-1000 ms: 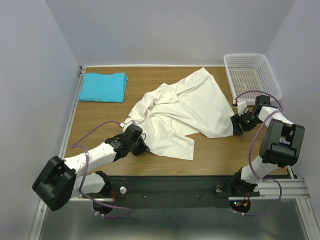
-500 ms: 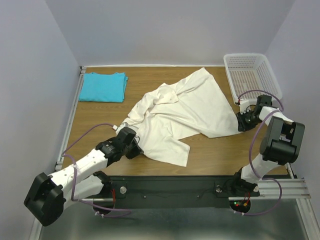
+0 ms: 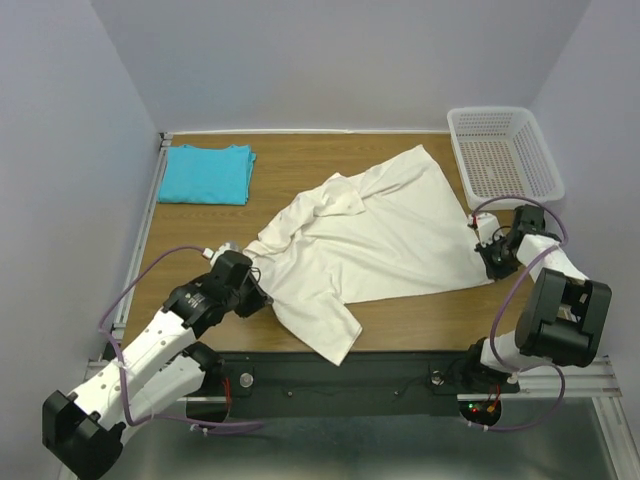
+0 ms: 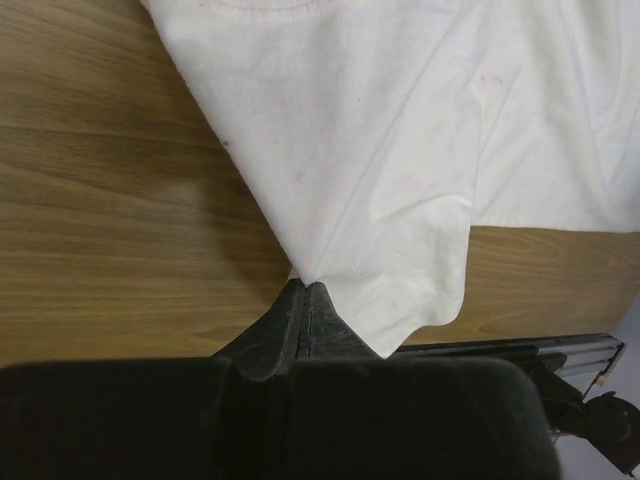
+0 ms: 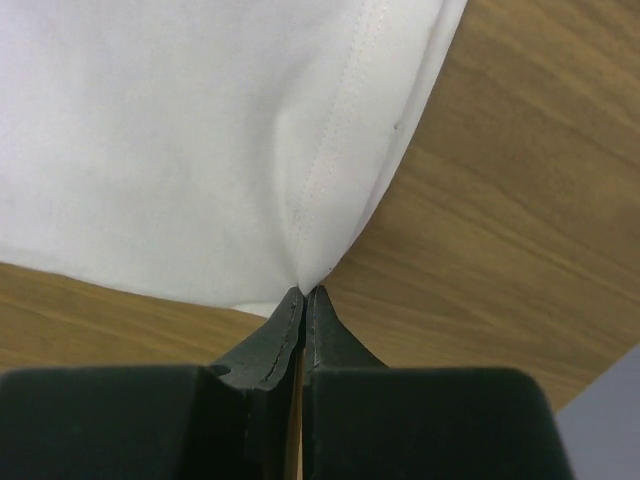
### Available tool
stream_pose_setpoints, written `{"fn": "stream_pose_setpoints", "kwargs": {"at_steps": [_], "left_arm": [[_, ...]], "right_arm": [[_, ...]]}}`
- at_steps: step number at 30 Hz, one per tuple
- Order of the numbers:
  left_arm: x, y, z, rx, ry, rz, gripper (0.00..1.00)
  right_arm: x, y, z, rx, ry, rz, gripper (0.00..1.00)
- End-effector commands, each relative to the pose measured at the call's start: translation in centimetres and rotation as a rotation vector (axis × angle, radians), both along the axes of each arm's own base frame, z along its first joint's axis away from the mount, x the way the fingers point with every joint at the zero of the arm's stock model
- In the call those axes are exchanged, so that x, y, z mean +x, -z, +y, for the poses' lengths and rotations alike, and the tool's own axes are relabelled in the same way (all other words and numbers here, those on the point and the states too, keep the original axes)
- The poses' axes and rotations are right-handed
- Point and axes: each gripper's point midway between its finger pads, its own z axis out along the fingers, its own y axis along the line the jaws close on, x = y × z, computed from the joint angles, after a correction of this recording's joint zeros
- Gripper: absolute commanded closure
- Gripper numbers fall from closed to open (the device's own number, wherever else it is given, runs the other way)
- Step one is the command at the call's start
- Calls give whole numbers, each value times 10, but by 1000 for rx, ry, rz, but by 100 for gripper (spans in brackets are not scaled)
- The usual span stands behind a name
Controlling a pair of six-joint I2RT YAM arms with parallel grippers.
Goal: Fold and stack the t-shirts
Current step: Flatten the tshirt out
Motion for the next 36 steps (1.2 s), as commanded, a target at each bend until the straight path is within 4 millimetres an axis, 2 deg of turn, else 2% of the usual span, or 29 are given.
{"fn": "stream_pose_setpoints", "kwargs": {"at_steps": [1,6,12,15,17,18,19,20,22,23,25,30,31,32,33,34,35,36], "left_arm": [[-4,-14,13,54,-10,7,100],[-5,-21,27,110,-35,11,100],[-10,-30,34,143,-22,15,100],[-9,-42,36,143,-20,-5,100],[-9,-47,38,160,-19,-7,100],[-7,-51,37,158,-8,-17,100],[-3,-61,34,154,25,-53,100],[-1,-70,27,125,54,-80,80],[6,-96,18,87,105,-166,42],[11,-109,12,57,126,-217,31],[17,-130,7,39,157,-291,14],[38,-160,-11,47,279,-445,12],[45,-160,-18,55,315,-475,12],[60,-178,-29,33,339,-584,12],[67,-184,-37,75,436,-668,12],[77,-190,-43,97,471,-727,12],[97,-197,-53,121,490,-793,12],[107,-200,-60,157,542,-842,12]], "right_arm": [[-26,-6,-16,-129,-7,46,99],[-39,-14,-26,-191,16,41,99],[-52,-24,-21,-191,-14,46,99],[-49,-37,-20,-192,-15,8,97],[-46,-46,-18,-186,-7,-21,91],[-41,-54,-17,-178,-5,-43,77],[-36,-58,-11,-147,-14,-65,66],[-34,-63,-8,-124,-11,-78,53],[-21,-77,4,-52,-29,-131,47],[-18,-78,9,-20,-35,-130,43],[-7,-87,20,53,-55,-157,40],[6,-91,53,256,-124,-169,37],[9,-92,71,359,-170,-183,37],[10,-93,81,415,-197,-188,37],[11,-99,98,518,-235,-206,38],[13,-94,106,576,-242,-184,38],[15,-94,112,617,-252,-180,38],[19,-97,118,655,-265,-181,39]]}}
